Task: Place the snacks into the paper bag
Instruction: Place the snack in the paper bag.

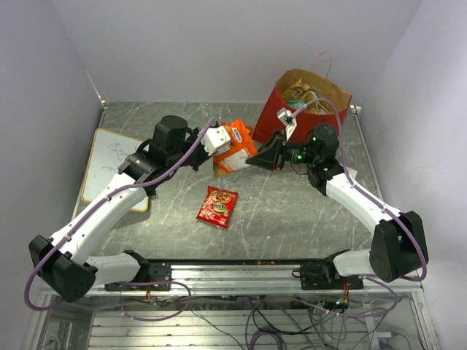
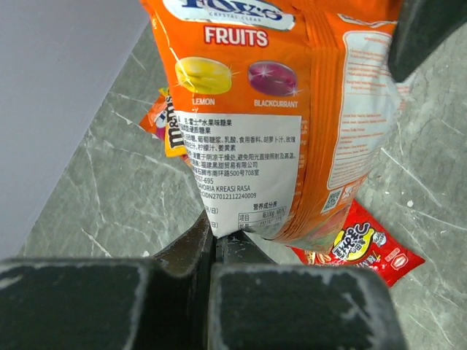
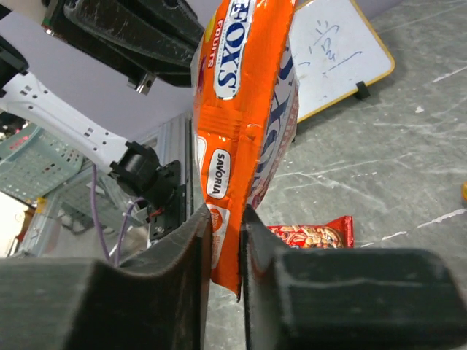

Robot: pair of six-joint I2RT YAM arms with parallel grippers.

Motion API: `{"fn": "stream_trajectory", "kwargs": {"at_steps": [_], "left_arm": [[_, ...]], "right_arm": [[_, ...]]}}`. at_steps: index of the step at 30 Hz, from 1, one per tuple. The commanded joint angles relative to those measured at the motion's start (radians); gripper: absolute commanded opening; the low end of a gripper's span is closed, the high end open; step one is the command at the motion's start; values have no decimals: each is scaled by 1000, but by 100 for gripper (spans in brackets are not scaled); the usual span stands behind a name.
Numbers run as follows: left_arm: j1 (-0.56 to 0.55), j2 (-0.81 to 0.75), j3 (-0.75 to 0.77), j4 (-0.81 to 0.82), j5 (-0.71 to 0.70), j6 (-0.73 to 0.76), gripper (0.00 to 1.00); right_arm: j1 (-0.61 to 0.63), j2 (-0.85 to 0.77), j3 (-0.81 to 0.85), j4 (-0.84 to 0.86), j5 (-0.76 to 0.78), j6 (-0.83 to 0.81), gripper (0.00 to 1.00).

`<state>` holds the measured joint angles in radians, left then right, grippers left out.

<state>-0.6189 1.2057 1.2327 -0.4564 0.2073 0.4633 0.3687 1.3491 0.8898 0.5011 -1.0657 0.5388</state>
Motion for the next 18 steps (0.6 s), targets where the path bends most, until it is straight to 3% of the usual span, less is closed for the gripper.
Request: {"fn": "stream_trajectory", "kwargs": {"at_steps": [1, 4, 11, 14, 18], "left_arm": [[-6, -24, -18, 94, 13, -18, 7], [-3, -44, -37, 97, 33, -2, 19], [22, -84, -51, 91, 68, -14, 66], [32, -102, -47, 74, 68, -19, 77], [45, -121, -38, 53, 64, -17, 84]], "right_arm": [[-2, -9, 29, -57, 55, -79, 12], [-24, -36, 32, -91, 75, -121, 0], [-120, -109, 79, -241, 112, -239, 0], [-172, -150, 151, -367, 135, -332, 0], [-225, -184, 301, -582, 240, -517, 0]]}}
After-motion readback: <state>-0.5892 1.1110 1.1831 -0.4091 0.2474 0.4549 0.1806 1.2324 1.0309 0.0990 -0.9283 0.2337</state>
